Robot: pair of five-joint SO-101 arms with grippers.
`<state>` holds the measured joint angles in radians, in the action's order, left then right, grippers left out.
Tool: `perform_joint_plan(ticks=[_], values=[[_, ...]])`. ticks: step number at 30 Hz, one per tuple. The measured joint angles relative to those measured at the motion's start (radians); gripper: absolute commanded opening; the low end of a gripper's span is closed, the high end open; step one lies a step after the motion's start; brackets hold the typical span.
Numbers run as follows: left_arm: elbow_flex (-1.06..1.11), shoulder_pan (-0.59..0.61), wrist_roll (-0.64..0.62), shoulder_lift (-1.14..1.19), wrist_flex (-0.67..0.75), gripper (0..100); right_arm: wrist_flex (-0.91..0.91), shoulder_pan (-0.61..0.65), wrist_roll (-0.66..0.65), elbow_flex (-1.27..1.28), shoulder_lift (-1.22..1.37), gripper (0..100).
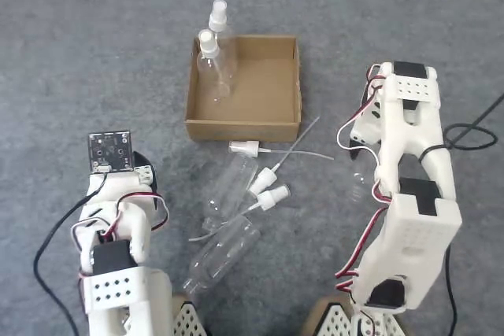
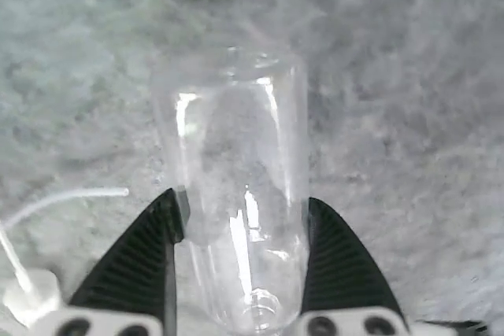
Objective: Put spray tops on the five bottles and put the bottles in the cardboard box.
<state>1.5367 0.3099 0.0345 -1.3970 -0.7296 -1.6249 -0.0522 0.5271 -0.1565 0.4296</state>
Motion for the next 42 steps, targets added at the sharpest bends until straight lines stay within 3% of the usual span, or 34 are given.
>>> perform_joint_plan(ticks=[10,17,28,42], values=[[0.0,0.0,0.0,0.0,0.0,6,-0.049,0.005,0.236,0.0,0.0,0.9],[0.0,0.0,0.0,0.0,0.0,6,-0.124,0.089,0.384,0.0,0.0,1.3],[0.0,0.0,0.0,0.0,0.0,6,-0.124,0.091,0.721,0.0,0.0,1.0],[0.0,0.0,0.0,0.0,0.0,6,-0.124,0.091,0.856,0.0,0.0,0.9]])
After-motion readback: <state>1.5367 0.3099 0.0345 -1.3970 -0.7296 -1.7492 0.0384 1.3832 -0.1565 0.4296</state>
